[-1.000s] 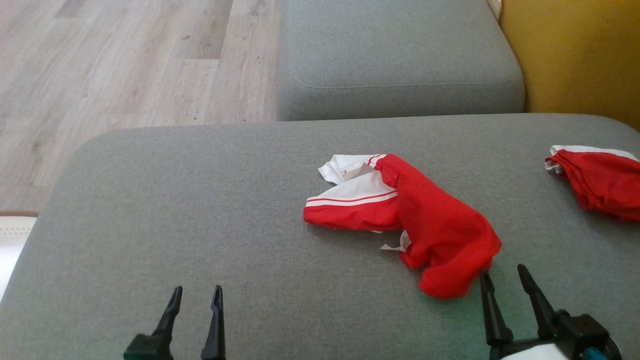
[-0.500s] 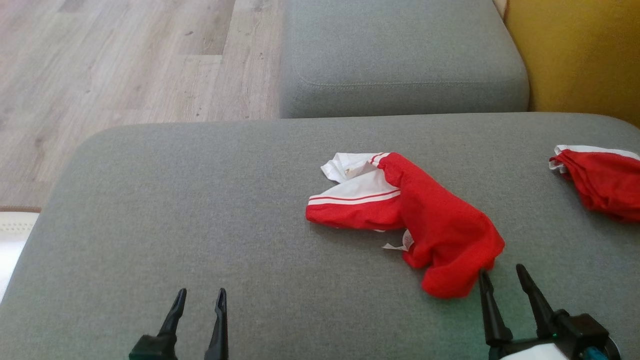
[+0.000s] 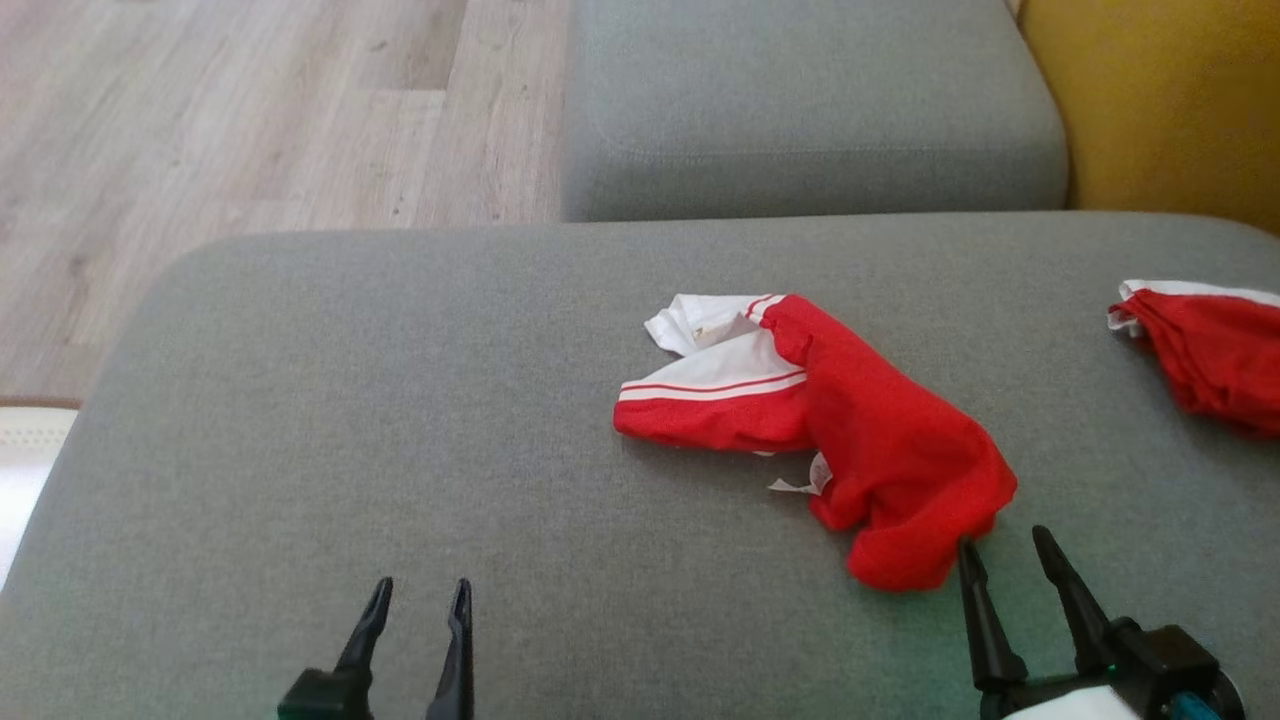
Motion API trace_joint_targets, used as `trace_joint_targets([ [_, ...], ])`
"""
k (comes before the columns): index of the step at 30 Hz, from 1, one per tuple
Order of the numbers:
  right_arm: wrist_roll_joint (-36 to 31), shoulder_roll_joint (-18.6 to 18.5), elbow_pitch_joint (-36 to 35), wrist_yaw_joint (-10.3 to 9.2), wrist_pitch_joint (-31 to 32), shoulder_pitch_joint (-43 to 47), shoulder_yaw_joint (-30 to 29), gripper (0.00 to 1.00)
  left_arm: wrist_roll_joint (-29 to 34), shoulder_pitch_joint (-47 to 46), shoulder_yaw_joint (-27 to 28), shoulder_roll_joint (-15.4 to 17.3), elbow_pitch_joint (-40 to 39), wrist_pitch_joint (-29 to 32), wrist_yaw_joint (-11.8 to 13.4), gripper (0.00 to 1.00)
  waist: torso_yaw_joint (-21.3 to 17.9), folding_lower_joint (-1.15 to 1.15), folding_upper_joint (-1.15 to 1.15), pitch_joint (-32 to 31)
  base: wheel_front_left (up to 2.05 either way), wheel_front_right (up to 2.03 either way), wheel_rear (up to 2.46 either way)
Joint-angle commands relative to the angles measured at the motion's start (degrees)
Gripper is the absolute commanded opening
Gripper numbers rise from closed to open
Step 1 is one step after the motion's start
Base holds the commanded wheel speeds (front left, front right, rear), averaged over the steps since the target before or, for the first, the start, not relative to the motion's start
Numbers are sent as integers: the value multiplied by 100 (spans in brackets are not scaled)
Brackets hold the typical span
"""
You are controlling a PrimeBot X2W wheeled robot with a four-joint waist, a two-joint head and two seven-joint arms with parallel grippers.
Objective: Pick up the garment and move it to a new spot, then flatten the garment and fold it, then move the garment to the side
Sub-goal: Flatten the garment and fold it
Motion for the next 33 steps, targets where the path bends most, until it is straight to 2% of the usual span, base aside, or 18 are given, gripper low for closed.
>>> trace_joint_targets([
  [1, 35, -151, -218, -5, -21, -276, 164, 100, -61, -403, 150, -53, -169, -52, 37, 100, -1, 0, 0, 82, 0, 0, 0],
  [5, 62, -265, -295, -5, -21, -388, 218, 100, -135, -816, -74, -53, -66, -52, -22, 100, -27, 0, 0, 368, 0, 0, 0],
  [9, 113, -425, -394, -5, -21, -643, 262, 100, -296, -1678, -512, -53, 228, -52, -118, 100, -101, 0, 0, 823, 0, 0, 0],
  [15, 190, -527, -616, -5, -21, -1168, 305, 100, -757, -3403, -1230, -53, 1775, -52, -23, 100, -369, 0, 0, 1542, 0, 0, 0],
  [20, 261, -610, -697, -5, -21, -1454, 456, 100, -1481, -4622, -1809, -53, 3129, 28, 11, 100, -618, 0, 0, 1971, 0, 0, 0],
  [26, 333, -664, -708, -5, -21, -1612, 529, 100, -2228, -5381, -2319, -53, 4206, 188, 19, 100, -905, 0, 0, 2209, 0, 0, 0],
  [28, 351, -678, -712, -5, -21, -1663, 523, 100, -2387, -5527, -2506, -53, 4467, 296, -119, 100, -976, 0, 0, 2270, 0, 0, 0],
  [29, 354, -681, -711, -5, -21, -1681, 502, 100, -2470, -5587, -2587, -53, 4545, 309, -190, 91, -995, 0, 0, 2287, 0, 0, 0],
  [30, 360, -682, -711, -5, -21, -1693, 479, 100, -2512, -5649, -2667, -53, 4626, 296, -219, 0, -1009, 0, 0, 2297, 0, 0, 0],
  [33, 357, -664, -703, -5, -21, -1707, 433, 100, -2597, -5792, -2876, -53, 4806, 225, -265, 0, -1035, 0, 0, 2275, 0, 0, 0],
])
